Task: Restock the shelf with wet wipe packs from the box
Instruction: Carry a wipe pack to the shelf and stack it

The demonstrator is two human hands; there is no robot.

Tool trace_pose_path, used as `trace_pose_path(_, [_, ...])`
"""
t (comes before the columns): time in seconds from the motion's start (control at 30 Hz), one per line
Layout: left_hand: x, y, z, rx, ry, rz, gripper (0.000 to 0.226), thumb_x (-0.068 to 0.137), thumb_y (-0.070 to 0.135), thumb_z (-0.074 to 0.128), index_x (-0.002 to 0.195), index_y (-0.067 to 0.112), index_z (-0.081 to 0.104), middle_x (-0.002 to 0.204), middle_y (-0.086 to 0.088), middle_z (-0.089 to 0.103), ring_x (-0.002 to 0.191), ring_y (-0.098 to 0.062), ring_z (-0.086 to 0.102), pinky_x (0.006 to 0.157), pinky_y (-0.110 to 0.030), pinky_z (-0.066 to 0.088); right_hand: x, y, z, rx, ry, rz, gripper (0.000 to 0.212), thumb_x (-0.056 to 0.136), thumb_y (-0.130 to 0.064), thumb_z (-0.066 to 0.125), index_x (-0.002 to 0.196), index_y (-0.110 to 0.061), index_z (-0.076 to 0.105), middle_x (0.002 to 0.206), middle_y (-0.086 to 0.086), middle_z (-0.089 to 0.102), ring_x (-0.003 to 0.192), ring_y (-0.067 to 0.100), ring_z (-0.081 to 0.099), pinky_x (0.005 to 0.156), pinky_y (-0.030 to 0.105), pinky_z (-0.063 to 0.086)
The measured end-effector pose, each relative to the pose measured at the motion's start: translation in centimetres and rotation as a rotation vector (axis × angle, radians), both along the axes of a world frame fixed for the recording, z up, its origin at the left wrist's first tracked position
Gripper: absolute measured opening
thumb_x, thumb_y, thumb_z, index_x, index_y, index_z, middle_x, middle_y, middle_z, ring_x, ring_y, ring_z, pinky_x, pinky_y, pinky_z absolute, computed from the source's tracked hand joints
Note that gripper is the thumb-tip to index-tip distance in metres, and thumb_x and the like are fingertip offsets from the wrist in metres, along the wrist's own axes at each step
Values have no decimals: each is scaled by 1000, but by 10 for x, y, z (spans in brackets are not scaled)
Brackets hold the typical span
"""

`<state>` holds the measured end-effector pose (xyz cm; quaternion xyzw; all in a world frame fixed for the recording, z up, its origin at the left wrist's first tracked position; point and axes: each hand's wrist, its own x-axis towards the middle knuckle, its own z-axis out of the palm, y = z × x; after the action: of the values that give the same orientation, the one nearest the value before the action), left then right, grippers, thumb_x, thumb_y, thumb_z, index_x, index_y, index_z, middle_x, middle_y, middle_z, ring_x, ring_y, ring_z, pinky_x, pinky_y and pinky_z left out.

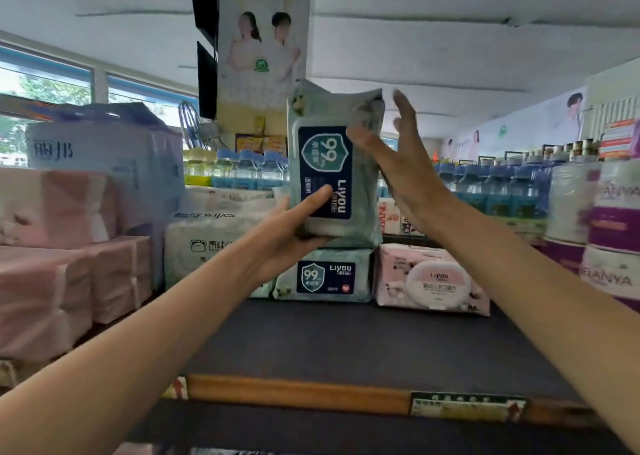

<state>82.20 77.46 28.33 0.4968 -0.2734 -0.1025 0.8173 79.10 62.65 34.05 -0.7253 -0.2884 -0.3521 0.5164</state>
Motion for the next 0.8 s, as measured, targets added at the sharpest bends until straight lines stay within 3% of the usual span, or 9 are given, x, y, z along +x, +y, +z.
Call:
trace_pose_path(0.1, [-1,-5,-1,64,-29,-57,67,71,28,66,132,10,44,123,-11,62,107,-23,64,80,-33,58,0,-2,-11,-81,-47,2,83,71,-15,77,134,-30,25,122,-7,54,111,7,56,91,20,49])
trace_pose_path(0.2, [4,21,6,484,-157,-27,60,74,39,62,128,17,47,126,-15,57,111,-30,61,91,-43,54,-1,-16,-8,-135,24,-10,107,63,-15,82,146,-30,16,131,-4,53,112,8,58,89,25,53])
trace_pose_path(0.27, [11,49,21,583,-208,96,80,60,51,74,129,25,44,129,-14,53,113,-29,57,90,-44,52,-6,-24,-4,-355,44,-91,109,62,-20,83,146,-34,15,135,-5,49,109,5,57,86,16,52])
trace_pose_path(0.33, [17,70,30,594,-228,216,117,29,57,86,132,29,38,124,-5,53,112,-23,55,85,-38,52,-5,-26,-5,-617,81,-192,109,62,-26,84,145,-38,14,142,-4,42,113,8,52,90,20,50])
trace_pose_path(0.4, [17,74,27,851,-350,317,129,21,59,86,135,32,32,125,-1,48,114,-21,50,88,-35,47,1,-19,-12,-853,155,-263,109,64,-32,83,145,-38,12,146,-3,36,116,10,45,93,23,41])
trace_pose_path(0.47, [19,72,16,1149,-529,440,118,43,50,85,141,30,23,137,-3,40,123,-21,42,100,-38,42,11,-10,-22,-1049,222,-283,107,65,-36,82,146,-36,10,148,-2,32,124,14,39,96,22,30])
trace_pose_path(0.6, [22,64,-2,1406,-845,473,95,71,30,78,145,27,18,149,1,28,135,-18,30,111,-33,26,33,0,-49,-1237,387,-245,99,70,-40,78,147,-30,17,145,3,34,130,20,35,107,30,29])
trace_pose_path(0.73, [25,56,-13,1543,-959,498,62,81,25,69,136,21,40,140,-1,44,127,-17,42,105,-27,32,32,-1,-50,-1279,210,-394,52,83,-38,66,128,-16,54,138,5,45,126,17,41,103,26,31])
trace_pose_path(0.8, [25,53,-16,1555,-990,505,53,83,29,66,131,22,46,134,-1,48,121,-17,46,102,-30,36,23,-7,-45,-1295,216,-429,42,84,-36,64,121,-17,58,133,3,48,120,14,43,99,24,32])
